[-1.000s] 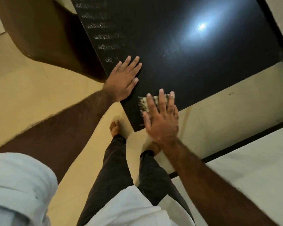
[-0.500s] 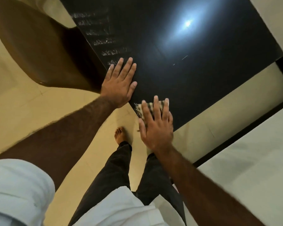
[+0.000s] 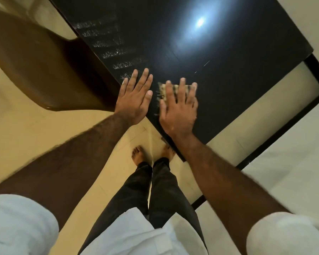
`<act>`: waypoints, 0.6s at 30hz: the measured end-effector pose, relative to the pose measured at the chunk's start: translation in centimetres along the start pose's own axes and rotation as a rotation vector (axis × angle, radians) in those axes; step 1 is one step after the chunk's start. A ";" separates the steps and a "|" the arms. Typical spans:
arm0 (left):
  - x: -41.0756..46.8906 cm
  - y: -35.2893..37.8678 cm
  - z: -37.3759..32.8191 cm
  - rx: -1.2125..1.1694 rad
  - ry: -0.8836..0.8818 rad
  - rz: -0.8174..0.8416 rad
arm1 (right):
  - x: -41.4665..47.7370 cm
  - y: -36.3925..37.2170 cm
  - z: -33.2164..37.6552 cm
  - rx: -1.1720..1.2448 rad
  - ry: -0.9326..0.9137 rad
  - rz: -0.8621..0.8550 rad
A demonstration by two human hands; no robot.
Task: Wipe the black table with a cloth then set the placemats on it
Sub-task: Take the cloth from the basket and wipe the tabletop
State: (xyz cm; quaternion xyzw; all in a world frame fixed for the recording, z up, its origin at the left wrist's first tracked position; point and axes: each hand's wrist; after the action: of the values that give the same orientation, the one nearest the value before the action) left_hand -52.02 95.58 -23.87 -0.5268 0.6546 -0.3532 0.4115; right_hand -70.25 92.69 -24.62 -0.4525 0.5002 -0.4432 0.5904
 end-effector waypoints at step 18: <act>-3.4 4.9 -11.6 0.128 0.107 0.077 | 5.0 -3.4 -9.0 0.307 0.124 0.096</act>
State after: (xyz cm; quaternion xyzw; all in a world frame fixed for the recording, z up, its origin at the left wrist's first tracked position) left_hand -64.16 100.22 -22.87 -0.4543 0.6715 -0.4057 0.4221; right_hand -78.92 86.30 -23.02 -0.3043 0.4831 -0.5131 0.6410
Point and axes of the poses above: each hand's wrist, its own x-axis towards the middle knuckle, its own y-axis out of the palm, z = x × y, and after that the axes turned 11 degrees about y, right-handed
